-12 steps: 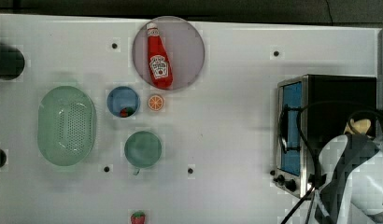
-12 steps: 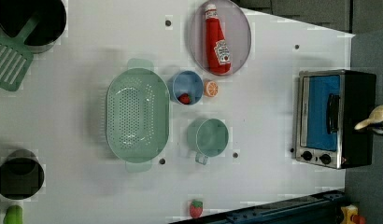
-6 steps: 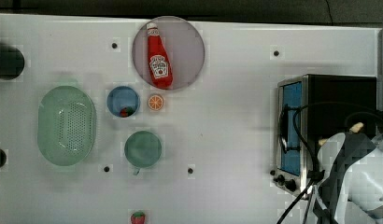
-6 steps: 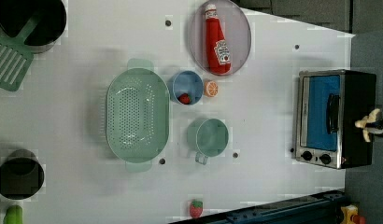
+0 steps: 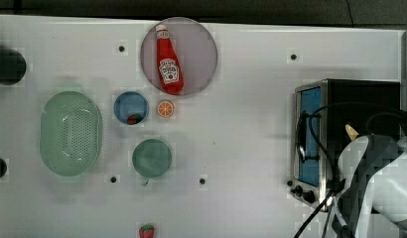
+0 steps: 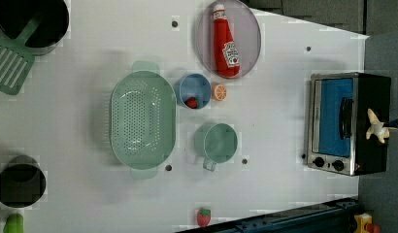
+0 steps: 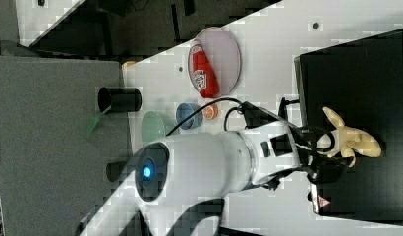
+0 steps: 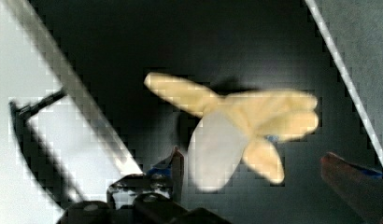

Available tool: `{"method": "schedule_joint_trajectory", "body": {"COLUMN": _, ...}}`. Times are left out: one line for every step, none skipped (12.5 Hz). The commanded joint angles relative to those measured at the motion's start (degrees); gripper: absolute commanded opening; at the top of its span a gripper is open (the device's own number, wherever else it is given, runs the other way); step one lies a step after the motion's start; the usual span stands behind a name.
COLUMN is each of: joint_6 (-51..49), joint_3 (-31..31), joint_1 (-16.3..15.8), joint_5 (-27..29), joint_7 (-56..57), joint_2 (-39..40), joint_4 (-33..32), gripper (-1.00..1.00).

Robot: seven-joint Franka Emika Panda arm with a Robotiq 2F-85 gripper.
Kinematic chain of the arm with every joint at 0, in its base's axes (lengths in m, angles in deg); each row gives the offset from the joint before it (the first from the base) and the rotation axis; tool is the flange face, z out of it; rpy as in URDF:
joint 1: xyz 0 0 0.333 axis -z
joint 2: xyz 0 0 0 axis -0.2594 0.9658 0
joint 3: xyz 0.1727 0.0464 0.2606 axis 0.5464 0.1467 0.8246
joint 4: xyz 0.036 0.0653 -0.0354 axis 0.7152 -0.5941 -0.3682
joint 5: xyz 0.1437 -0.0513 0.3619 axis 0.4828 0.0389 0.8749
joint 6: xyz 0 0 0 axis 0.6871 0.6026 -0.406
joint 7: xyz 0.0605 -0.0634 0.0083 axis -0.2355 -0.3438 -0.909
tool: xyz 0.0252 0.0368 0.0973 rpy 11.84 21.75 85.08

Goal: Pick banana from table and place on oven.

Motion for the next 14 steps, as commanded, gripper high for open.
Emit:
{"method": "schedule_joint_trajectory", "body": {"joint_6": -7.36, "joint_3": 1.11, "joint_1": -3.15, "joint_5": 1.44, "joint_7": 2.01, "joint_2": -5.11, "joint_4": 8.15, "gripper": 1.0}}
{"method": "schedule_joint_trajectory", "body": {"joint_6": -11.37, "joint_3": 2.24, "joint_1": -3.6, "joint_5": 1.38, "joint_7": 1.28, "joint_2": -6.57, "joint_4": 10.09, "gripper": 1.0}}
{"method": "schedule_joint_trajectory", "body": {"joint_6": -14.73, "joint_3": 3.69, "joint_1": -3.98, "joint_5": 1.38, "joint_7": -0.38, "joint_2": -8.14, "joint_4": 11.79, "gripper": 1.0}}
{"method": "schedule_joint_trajectory", "body": {"joint_6": -17.1, "joint_3": 5.55, "joint_1": -4.28, "joint_5": 1.38, "joint_7": -3.78, "joint_2": -9.8, "joint_4": 12.85, "gripper": 1.0}}
{"method": "schedule_joint_trajectory", "body": {"joint_6": -18.5, "joint_3": 7.72, "joint_1": -4.53, "joint_5": 1.27, "joint_7": -9.43, "joint_2": -11.5, "joint_4": 13.07, "gripper": 1.0}}
{"method": "schedule_joint_trajectory", "body": {"joint_6": -20.12, "joint_3": 10.25, "joint_1": -4.67, "joint_5": 1.0, "joint_7": -15.69, "joint_2": -13.03, "joint_4": 12.91, "gripper": 1.0}}
{"method": "schedule_joint_trajectory", "body": {"joint_6": -22.08, "joint_3": 13.04, "joint_1": -4.72, "joint_5": 0.57, "joint_7": -22.22, "joint_2": -14.31, "joint_4": 12.77, "gripper": 1.0}}
{"method": "schedule_joint_trajectory", "body": {"joint_6": -24.24, "joint_3": 16.01, "joint_1": -4.75, "joint_5": 0.22, "joint_7": -28.8, "joint_2": -15.25, "joint_4": 12.72, "gripper": 1.0}}
{"method": "schedule_joint_trajectory", "body": {"joint_6": -26.56, "joint_3": 19.05, "joint_1": -4.78, "joint_5": 0.23, "joint_7": -35.07, "joint_2": -16.0, "joint_4": 12.72, "gripper": 1.0}}
{"method": "schedule_joint_trajectory", "body": {"joint_6": -28.54, "joint_3": 22.01, "joint_1": -4.81, "joint_5": 0.23, "joint_7": -40.41, "joint_2": -16.54, "joint_4": 12.69, "gripper": 1.0}}
{"method": "schedule_joint_trajectory", "body": {"joint_6": -29.53, "joint_3": 24.67, "joint_1": -4.82, "joint_5": 0.23, "joint_7": -44.96, "joint_2": -16.94, "joint_4": 12.7, "gripper": 1.0}}
{"method": "schedule_joint_trajectory", "body": {"joint_6": -29.6, "joint_3": 26.88, "joint_1": -4.81, "joint_5": 0.23, "joint_7": -48.57, "joint_2": -17.4, "joint_4": 12.7, "gripper": 1.0}}
{"method": "schedule_joint_trajectory", "body": {"joint_6": -29.6, "joint_3": 28.5, "joint_1": -4.81, "joint_5": 0.23, "joint_7": -52.21, "joint_2": -17.83, "joint_4": 12.69, "gripper": 1.0}}
{"method": "schedule_joint_trajectory", "body": {"joint_6": -30.2, "joint_3": 29.51, "joint_1": -4.81, "joint_5": 0.23, "joint_7": -55.13, "joint_2": -18.28, "joint_4": 12.65, "gripper": 1.0}}
